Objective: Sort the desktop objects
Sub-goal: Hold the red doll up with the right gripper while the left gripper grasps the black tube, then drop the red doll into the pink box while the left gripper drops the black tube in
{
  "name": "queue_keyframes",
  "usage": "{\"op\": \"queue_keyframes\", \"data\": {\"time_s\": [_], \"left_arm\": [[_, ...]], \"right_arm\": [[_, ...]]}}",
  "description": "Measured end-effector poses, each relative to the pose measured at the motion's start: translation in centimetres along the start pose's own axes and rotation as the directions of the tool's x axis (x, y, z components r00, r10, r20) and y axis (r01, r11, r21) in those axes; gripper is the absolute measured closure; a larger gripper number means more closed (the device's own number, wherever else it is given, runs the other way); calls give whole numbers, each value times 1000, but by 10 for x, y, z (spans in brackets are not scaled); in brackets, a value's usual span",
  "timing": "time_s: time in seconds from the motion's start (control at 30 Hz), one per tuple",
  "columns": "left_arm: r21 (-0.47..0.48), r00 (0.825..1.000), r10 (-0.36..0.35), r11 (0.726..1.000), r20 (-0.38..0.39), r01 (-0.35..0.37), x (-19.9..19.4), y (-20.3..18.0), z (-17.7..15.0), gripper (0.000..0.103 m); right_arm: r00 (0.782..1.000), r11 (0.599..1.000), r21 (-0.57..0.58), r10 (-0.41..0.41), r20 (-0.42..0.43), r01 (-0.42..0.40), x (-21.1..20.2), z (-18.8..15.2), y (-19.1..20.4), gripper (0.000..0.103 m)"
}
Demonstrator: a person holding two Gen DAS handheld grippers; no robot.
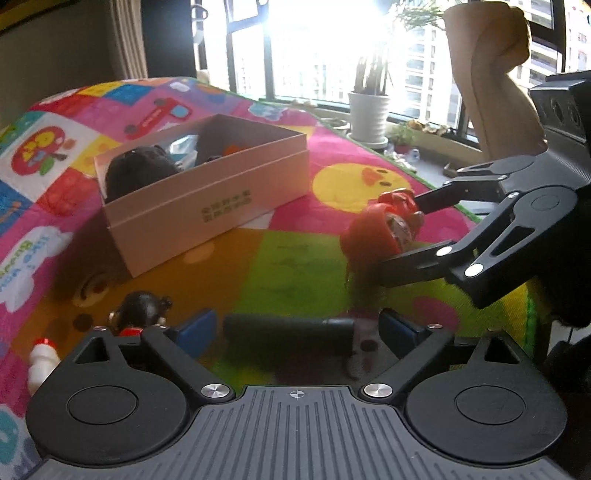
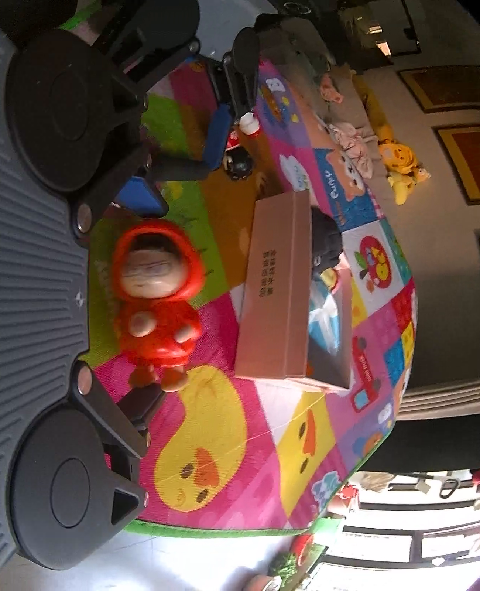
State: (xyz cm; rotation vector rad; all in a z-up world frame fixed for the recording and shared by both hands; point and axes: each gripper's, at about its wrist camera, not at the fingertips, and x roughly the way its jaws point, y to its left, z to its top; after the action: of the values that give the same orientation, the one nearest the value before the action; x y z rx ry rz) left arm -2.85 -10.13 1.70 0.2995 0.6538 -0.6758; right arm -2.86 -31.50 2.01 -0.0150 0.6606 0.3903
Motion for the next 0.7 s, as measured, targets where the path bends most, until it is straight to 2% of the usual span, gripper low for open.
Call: {"op": "queue_keyframes", "data": {"time_s": [0.17,0.27,0.3,0.33,0.4,0.57,0.63,0.7], "left_arm": [[1,999,-48,999,-4,48,0,11,-2,5],[-21,999,-50,999,-13,50,11,13,3,6],[-31,999,-49,998,-15,48,13,14,4,9],[-33,999,-42,999,-15,41,14,12,5,17],[-28,1000,-27,999,-9,26,10,9,4,22],[-2,998,66,998,-8,-66,-11,-7,-2,22],[12,996,80,997,29,-81,-31,-10,2,22],[19,988,116,993,104,-119,-56,-8,17,22]], "right_arm": [[1000,1000,-6,16,0,-16,-3,0,0,6],[1000,1000,13,18,-8,-17,3,4,-2,5],[1000,1000,21,15,-13,-15,5,5,-2,5],[1000,999,27,17,-19,-17,8,6,-2,5],[1000,1000,19,7,-31,-6,10,8,0,9],[998,999,-43,18,-65,-21,-3,13,9,9],[999,996,-82,36,-40,-39,-23,22,14,9],[998,993,-118,35,52,-28,-55,42,17,9]]}}
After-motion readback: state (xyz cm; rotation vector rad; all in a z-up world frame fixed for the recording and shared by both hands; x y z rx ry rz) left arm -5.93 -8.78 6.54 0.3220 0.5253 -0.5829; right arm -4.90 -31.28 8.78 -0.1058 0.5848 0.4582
